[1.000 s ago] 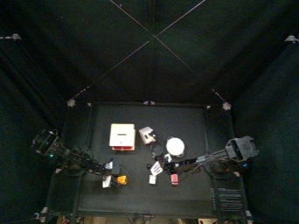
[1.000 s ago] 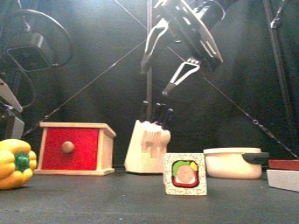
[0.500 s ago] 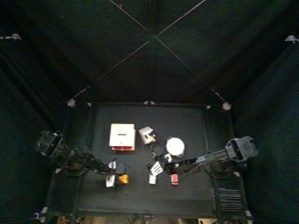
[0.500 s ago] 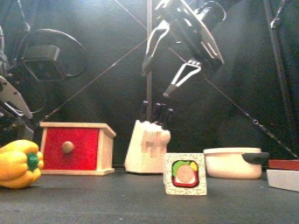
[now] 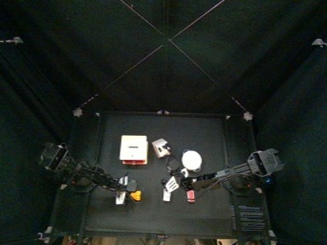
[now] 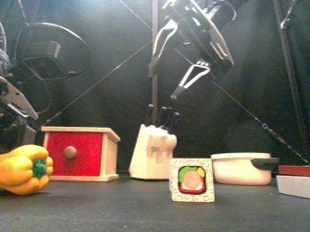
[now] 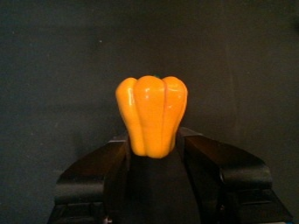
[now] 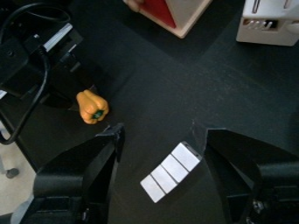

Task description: Grab squash

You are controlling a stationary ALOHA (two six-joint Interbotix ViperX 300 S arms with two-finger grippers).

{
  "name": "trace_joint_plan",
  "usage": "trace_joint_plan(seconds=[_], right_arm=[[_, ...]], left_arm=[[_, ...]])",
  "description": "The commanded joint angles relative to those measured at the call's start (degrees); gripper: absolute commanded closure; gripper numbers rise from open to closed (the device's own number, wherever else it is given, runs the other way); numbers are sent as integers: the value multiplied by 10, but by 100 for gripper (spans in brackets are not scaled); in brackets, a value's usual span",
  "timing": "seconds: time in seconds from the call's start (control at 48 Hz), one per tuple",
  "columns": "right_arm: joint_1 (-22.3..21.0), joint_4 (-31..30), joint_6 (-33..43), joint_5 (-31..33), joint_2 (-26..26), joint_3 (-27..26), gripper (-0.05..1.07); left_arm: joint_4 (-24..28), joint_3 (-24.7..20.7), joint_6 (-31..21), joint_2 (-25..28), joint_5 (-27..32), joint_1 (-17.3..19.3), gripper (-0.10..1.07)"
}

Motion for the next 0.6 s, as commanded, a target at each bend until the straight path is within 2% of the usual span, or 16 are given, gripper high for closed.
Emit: trace_joint_plan(seconds=[0.0,0.208,0.583], right_arm=[[7,-3,2,-2,-28,-4,8],[14,-3,3,-2,-29,-3,8],[17,1,3,-2,-26,-3,8]], left_arm=[[16,-11,0,-18,-2,1,19],[40,-5,0,-40,-11,1,19],[40,-11,1,-29,-11,1,13]])
